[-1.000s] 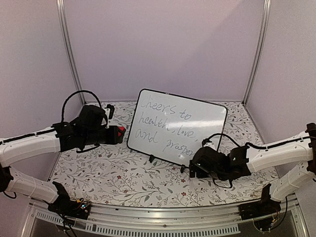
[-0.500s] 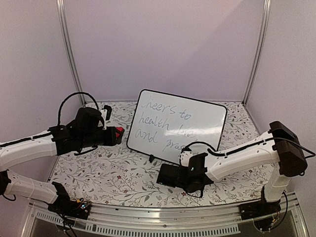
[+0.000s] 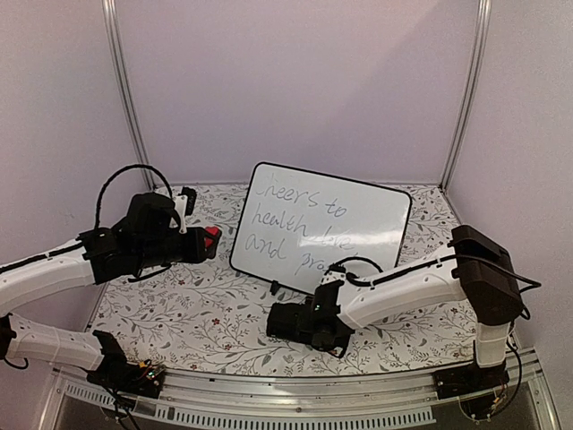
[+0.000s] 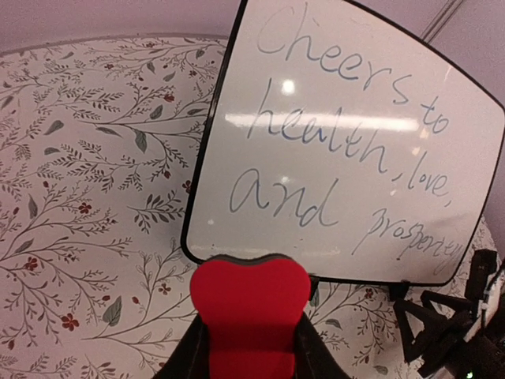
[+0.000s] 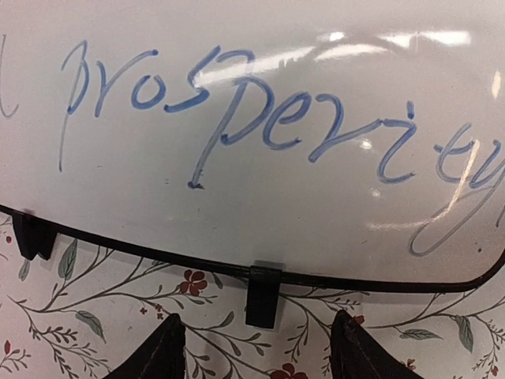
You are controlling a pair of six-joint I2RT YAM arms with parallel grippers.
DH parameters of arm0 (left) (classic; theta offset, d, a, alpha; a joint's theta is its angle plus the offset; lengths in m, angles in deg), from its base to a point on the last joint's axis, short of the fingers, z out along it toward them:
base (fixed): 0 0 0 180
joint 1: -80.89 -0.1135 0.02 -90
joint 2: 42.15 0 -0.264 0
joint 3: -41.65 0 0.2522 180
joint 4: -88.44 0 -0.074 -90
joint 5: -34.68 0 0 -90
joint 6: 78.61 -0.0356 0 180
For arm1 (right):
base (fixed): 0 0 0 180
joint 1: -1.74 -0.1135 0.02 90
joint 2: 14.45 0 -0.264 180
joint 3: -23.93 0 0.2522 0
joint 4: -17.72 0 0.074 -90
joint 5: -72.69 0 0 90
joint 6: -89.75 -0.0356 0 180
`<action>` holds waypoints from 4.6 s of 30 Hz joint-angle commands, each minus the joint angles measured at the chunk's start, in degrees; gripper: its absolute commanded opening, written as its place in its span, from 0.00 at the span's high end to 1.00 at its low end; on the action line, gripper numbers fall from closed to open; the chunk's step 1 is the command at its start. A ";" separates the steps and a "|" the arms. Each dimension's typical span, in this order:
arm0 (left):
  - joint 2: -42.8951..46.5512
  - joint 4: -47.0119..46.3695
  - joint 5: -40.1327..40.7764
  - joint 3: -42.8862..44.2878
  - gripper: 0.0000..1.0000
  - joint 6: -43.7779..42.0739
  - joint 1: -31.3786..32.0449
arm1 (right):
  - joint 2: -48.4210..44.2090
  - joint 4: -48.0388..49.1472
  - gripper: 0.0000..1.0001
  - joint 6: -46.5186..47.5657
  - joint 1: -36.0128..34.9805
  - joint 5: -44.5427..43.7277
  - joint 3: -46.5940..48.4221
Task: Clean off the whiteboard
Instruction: Move the whiteboard to the center of the board, then hold the whiteboard at the center of the board.
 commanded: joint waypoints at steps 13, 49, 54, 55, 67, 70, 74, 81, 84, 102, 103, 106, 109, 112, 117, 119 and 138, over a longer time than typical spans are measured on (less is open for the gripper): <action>1.20 1.91 1.88 0.83 0.76 -1.28 0.72 | 4.53 0.17 0.48 -1.09 3.89 -3.35 1.14; 2.85 2.54 2.75 0.95 0.76 -1.31 0.71 | 8.13 -1.51 0.92 -1.43 2.18 -0.35 5.33; 2.92 3.28 2.94 1.91 0.76 -1.57 0.72 | 8.84 -5.09 0.92 -3.95 0.48 0.67 7.50; 2.98 3.46 3.06 2.19 0.76 -1.68 0.70 | 9.18 -6.19 0.92 -4.33 0.03 0.73 8.16; 3.68 4.45 3.96 3.27 0.76 -2.31 0.71 | 9.75 -11.61 0.91 -7.41 -5.05 3.34 11.07; 3.48 4.60 4.17 3.65 0.75 -2.33 0.71 | 9.36 -12.70 0.73 -7.28 -6.01 2.39 11.49; 3.22 5.55 4.30 4.86 0.75 -2.50 0.75 | 7.00 -14.76 0.46 -7.59 -7.08 0.22 10.84; 2.97 7.68 4.53 7.67 0.75 -3.10 0.70 | -4.74 -15.31 0.22 1.67 -10.75 -7.50 10.43; 2.34 8.14 4.79 8.52 0.75 -3.43 0.71 | -12.82 -8.95 0.14 13.31 -10.67 -9.44 7.99; -9.17 10.15 -4.46 22.64 0.75 -13.34 0.72 | -53.60 19.73 0.01 71.70 28.97 27.76 -6.03; -9.74 10.29 -4.93 23.57 0.75 -14.19 0.70 | -53.06 19.89 0.01 72.65 32.04 31.24 -6.05; -10.73 9.25 -7.34 25.23 0.75 -16.87 0.71 | -51.42 20.98 0.01 74.55 43.31 44.97 -6.60; -10.83 7.17 -10.19 25.28 0.76 -19.41 0.77 | -48.98 21.63 0.01 77.51 50.63 55.82 -7.00; -10.41 4.56 -13.17 23.47 0.76 -21.76 0.76 | -46.69 22.03 0.01 80.45 53.73 60.11 -7.73; -7.50 -2.05 -17.33 17.33 0.76 -22.95 0.57 | -44.12 25.37 0.01 79.88 56.15 70.41 -9.50; -6.42 -3.37 -19.43 15.79 0.76 -22.79 0.33 | -43.64 28.10 0.01 79.25 57.47 73.75 -11.94; -4.51 -5.96 -26.80 12.84 0.76 -22.53 -4.03 | -36.95 45.12 0.05 80.21 61.48 91.94 -20.45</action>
